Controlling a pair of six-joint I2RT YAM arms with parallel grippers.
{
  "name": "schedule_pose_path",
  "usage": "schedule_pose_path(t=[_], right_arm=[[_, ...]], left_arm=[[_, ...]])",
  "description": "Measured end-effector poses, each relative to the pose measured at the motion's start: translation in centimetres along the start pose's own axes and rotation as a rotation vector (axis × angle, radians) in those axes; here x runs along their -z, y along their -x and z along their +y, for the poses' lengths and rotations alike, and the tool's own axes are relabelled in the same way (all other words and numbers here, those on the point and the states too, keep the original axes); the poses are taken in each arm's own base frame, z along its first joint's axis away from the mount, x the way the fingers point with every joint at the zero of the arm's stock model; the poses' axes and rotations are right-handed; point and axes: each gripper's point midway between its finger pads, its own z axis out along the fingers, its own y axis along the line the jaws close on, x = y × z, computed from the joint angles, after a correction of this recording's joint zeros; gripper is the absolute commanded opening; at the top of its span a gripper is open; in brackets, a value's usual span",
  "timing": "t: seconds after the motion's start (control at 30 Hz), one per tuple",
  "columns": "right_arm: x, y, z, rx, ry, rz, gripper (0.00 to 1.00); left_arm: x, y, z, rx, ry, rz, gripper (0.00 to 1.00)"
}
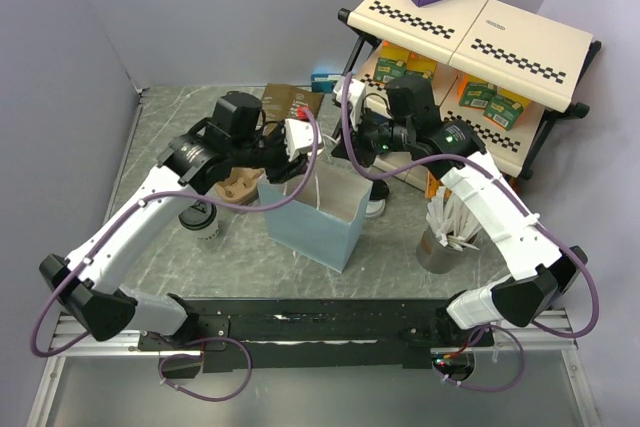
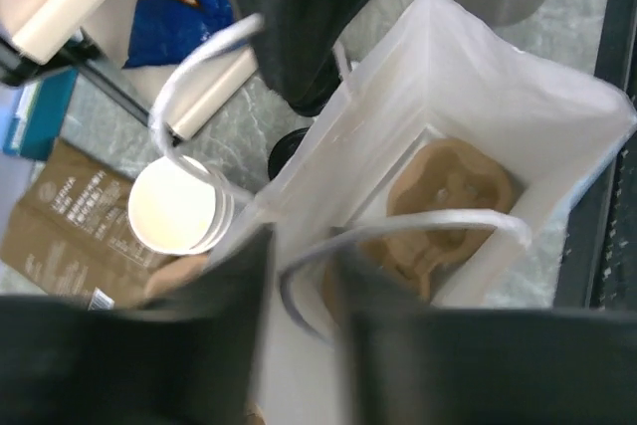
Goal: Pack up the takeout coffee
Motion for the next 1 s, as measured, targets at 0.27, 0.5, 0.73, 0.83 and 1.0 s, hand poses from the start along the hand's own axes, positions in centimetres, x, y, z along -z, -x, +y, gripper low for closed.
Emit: schedule_pose_path(t=[0.27,0.5,0.73,0.83,1.0], right_arm=[[1.2,3.1,-0.2,0.021,-0.022,-0.069,0.00],[3.3,8.0,-0.9,0.086,-0.079,-0.182,0.00],[3.5,12.4,-1.8,0.116,-0.081,-0.255,0.00],[4.9,14.9,-1.9,0.149,-0.099,-0.313,0.00],[6.4,16.9,-1.6,0.190,-0.120,-0.378,0.00]], left_arm=[[1.4,3.2,-1.4,0.013,-0.075,-0.094,0.01],[9.3,11.8,-1.0,-0.053,0.054,-0.350,0.01],[13.2,16.7,-0.5,-0.103,0.113,-0.481,0.01],[12.8,17.1,0.0,-0.098,0.114,-0.484,0.01],[12.0,17.2,0.7,-0.092,0.116,-0.473,0.01]])
